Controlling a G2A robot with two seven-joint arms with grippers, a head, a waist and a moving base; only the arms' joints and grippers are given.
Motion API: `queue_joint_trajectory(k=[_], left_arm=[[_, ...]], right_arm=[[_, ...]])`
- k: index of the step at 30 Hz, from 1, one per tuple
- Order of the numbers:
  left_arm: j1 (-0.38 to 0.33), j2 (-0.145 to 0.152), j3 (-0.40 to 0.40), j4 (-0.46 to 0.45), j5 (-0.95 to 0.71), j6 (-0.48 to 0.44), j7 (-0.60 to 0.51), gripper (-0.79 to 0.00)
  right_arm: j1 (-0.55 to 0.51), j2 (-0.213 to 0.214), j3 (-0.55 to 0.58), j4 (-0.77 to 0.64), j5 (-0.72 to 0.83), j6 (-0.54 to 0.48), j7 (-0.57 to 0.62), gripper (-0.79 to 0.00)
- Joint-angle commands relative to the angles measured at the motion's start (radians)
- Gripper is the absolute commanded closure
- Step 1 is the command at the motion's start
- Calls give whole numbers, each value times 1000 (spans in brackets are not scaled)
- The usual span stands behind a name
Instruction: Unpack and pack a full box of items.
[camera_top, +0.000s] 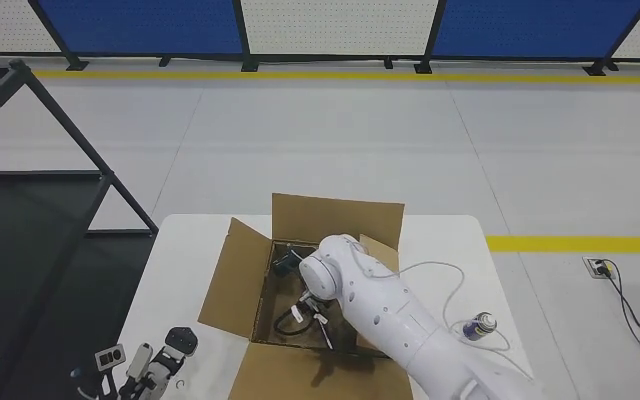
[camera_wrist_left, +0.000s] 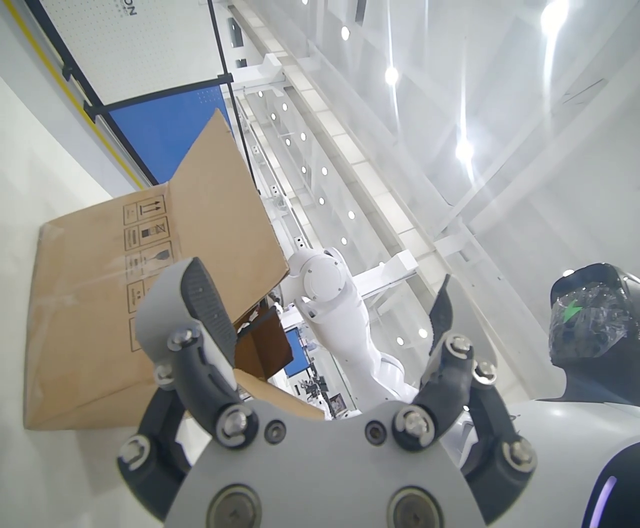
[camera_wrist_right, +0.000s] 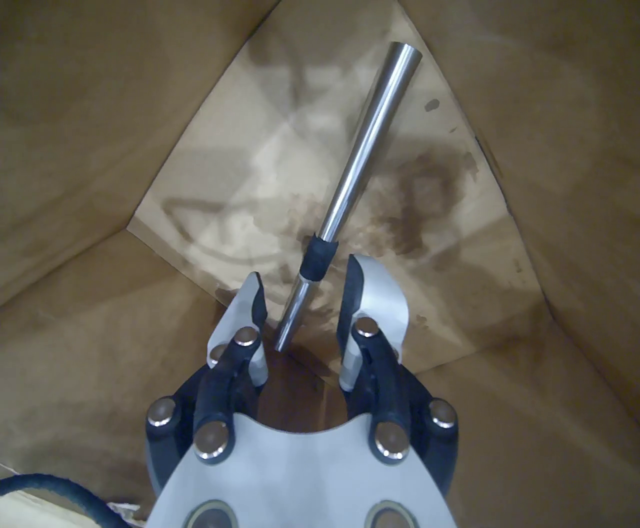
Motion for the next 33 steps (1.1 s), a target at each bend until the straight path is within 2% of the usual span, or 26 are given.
queue_joint_trajectory(k=[1,18,21,33], left_arm=[[-3,1,1,0,3,3,-3,-785],[-19,6,-7,7,-4,14,-9,-785],[-20,7,-10,5,-5,14,-10,-785],[-19,10,-18,0,-2,6,-4,-785]], right_arm=[[2,-10,-3,20,2,11,-13,-332],[16,-84,-25,197,-2,37,-85,-305],[17,-95,-23,221,7,13,-99,-299],[32,-127,-16,328,10,-31,-137,-212]])
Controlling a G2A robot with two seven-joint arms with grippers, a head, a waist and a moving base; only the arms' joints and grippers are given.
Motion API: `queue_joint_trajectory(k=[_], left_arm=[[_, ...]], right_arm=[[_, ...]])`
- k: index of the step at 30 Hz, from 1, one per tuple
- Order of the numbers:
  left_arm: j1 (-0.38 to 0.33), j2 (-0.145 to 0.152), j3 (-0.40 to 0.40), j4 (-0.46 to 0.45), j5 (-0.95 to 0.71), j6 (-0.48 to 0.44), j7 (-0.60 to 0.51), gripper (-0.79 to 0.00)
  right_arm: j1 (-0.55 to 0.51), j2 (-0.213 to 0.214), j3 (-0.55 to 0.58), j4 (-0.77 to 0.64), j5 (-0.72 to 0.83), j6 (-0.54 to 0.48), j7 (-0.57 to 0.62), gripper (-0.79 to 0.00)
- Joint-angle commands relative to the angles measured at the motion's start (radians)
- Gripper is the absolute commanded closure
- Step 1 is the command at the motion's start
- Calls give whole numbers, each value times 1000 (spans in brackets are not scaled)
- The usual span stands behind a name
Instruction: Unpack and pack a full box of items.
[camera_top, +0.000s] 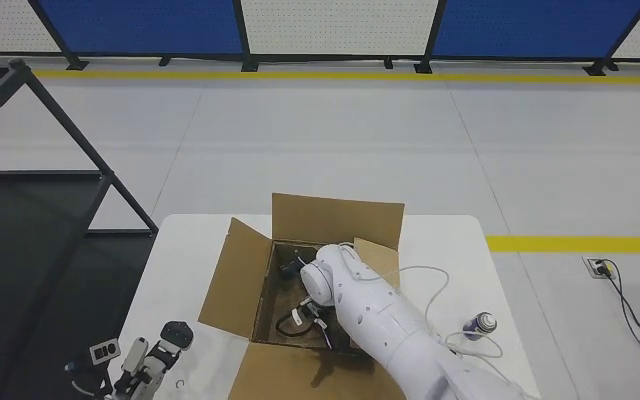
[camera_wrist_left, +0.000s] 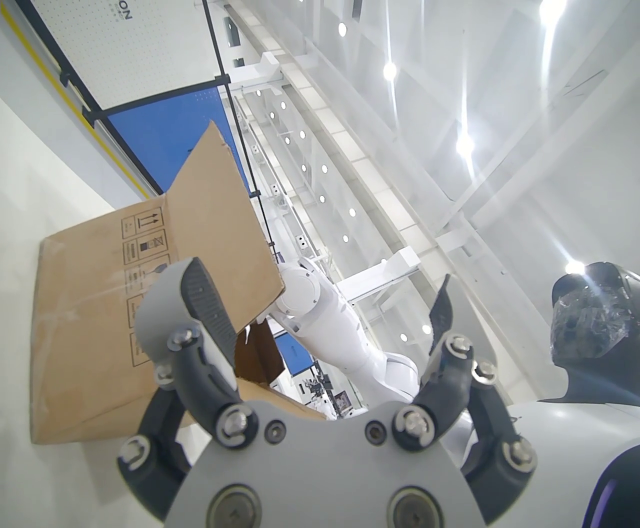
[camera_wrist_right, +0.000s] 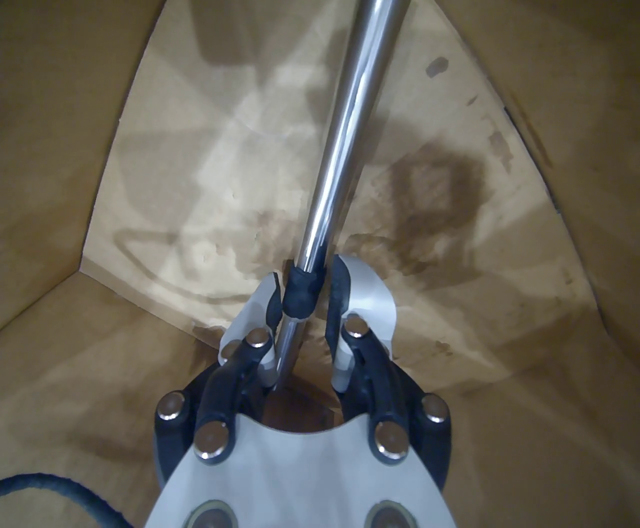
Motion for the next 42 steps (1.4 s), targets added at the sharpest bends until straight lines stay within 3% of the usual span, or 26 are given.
queue_joint_trajectory(k=[1,20,22,23,24,42], left_arm=[[1,0,-1,-1,0,-1,2,-785],[15,3,-8,-15,8,-16,15,-785],[16,3,-10,-16,7,-18,16,-785],[17,3,-11,-17,6,-19,16,-785],[17,3,-11,-17,5,-20,16,-785],[0,6,-1,-16,7,-13,11,-785]], right_arm=[[1,-4,2,15,1,-6,-6,-212],[1,-37,12,93,-12,-24,-40,-194],[1,-39,12,98,-15,-19,-37,-145],[1,-40,12,101,-17,-19,-38,-18],[2,-42,11,107,-20,-14,-33,0],[70,-39,32,112,-45,-34,-34,0]])
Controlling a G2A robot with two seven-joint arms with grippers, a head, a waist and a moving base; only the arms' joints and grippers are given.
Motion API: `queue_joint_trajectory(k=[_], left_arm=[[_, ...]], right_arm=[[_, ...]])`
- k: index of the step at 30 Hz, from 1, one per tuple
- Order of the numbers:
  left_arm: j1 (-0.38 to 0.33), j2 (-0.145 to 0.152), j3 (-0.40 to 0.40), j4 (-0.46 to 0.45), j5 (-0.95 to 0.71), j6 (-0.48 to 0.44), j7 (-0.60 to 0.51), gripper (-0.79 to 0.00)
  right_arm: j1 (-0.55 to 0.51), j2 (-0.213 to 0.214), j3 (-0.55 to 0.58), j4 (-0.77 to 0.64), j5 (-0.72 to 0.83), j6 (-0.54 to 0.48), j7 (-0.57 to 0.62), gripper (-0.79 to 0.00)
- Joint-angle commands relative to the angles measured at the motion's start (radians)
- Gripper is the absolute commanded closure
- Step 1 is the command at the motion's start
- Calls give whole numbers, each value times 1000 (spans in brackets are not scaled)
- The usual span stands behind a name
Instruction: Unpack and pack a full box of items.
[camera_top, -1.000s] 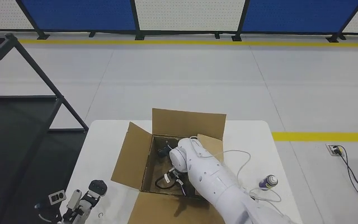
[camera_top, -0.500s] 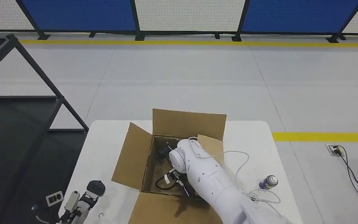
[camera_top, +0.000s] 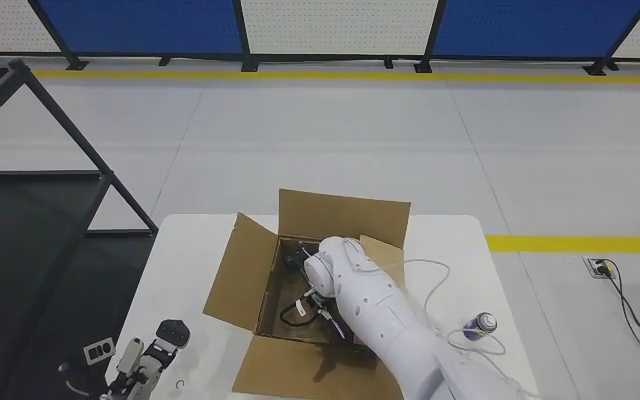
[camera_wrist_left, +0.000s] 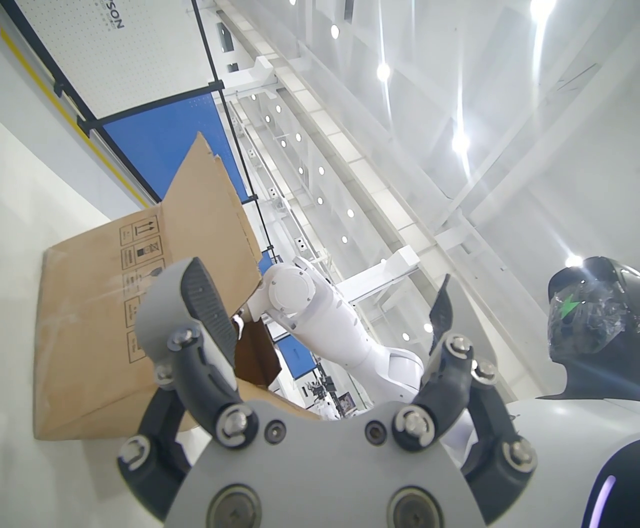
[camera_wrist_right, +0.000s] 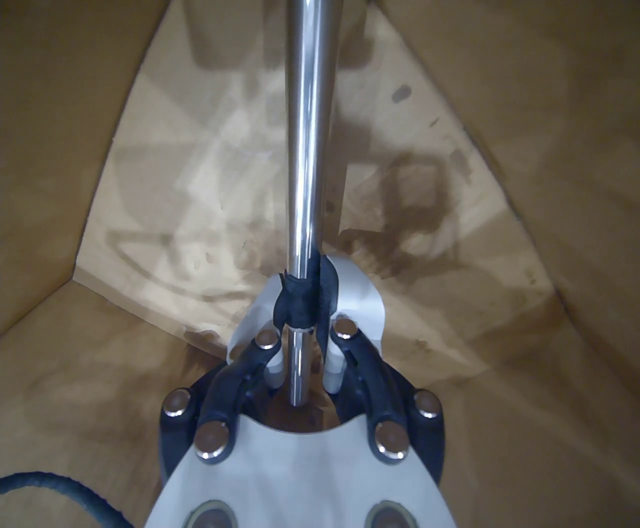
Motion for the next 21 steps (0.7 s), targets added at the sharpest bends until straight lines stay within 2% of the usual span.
queue_joint_trajectory(k=[1,10,16,21], left_arm=[[-2,0,3,1,3,1,-2,-785],[-13,1,14,8,13,8,-1,-785],[-23,2,24,10,20,16,-3,-785],[-29,3,34,11,25,19,-3,-785]], right_arm=[[7,2,2,-4,-5,0,7,0],[39,28,31,-27,9,-85,52,0],[46,60,61,-50,34,-195,74,0],[33,98,89,-101,38,-240,61,0]])
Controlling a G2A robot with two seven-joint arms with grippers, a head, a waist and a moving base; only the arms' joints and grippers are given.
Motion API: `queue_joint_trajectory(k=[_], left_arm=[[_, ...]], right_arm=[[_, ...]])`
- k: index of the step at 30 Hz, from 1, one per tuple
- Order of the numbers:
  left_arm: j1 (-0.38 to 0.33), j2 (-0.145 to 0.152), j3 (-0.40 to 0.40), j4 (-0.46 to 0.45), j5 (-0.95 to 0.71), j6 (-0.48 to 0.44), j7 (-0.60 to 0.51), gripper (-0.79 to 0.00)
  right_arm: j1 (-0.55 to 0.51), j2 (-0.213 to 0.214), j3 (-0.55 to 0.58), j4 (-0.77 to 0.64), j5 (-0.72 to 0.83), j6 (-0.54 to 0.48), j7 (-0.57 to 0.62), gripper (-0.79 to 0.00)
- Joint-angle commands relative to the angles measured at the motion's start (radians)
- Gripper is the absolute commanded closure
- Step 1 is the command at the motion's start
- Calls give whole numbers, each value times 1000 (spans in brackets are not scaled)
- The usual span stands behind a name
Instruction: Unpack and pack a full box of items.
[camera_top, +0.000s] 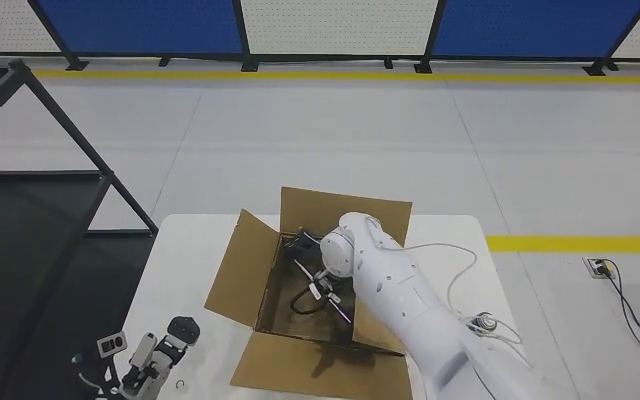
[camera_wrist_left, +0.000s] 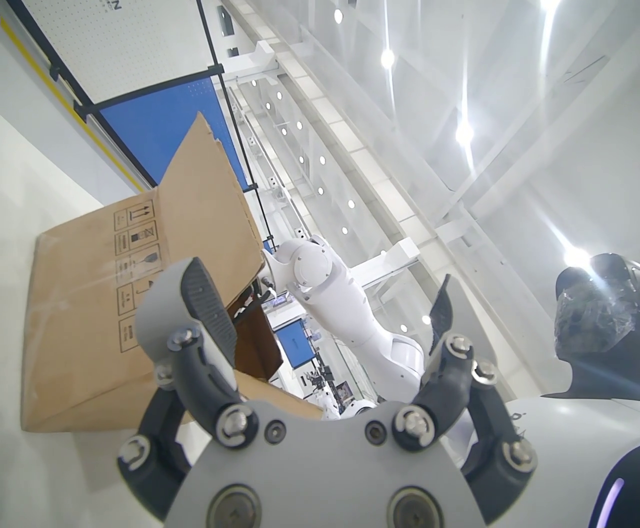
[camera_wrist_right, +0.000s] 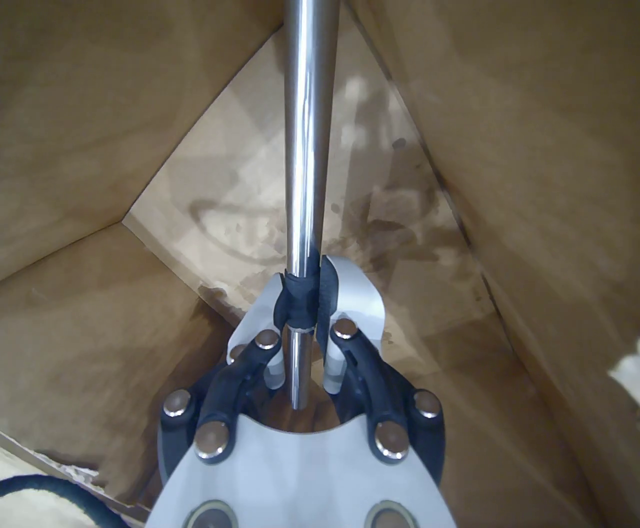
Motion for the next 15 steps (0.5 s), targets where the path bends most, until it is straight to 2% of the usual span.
queue_joint_trajectory(k=[1,5,8,10,15], left_arm=[[-2,0,3,1,3,0,0,-785],[-5,0,9,1,6,1,2,-785],[-6,1,13,-1,9,2,3,-785],[-7,1,15,-1,11,3,3,-785],[-9,1,24,0,15,3,4,-785]], right_arm=[[-8,14,9,-25,-2,-7,-4,0],[-41,58,41,-115,-13,-13,-15,0],[-89,101,73,-237,-35,12,11,0],[-134,136,104,-351,-63,46,46,0],[-307,227,214,-735,-172,133,167,0]])
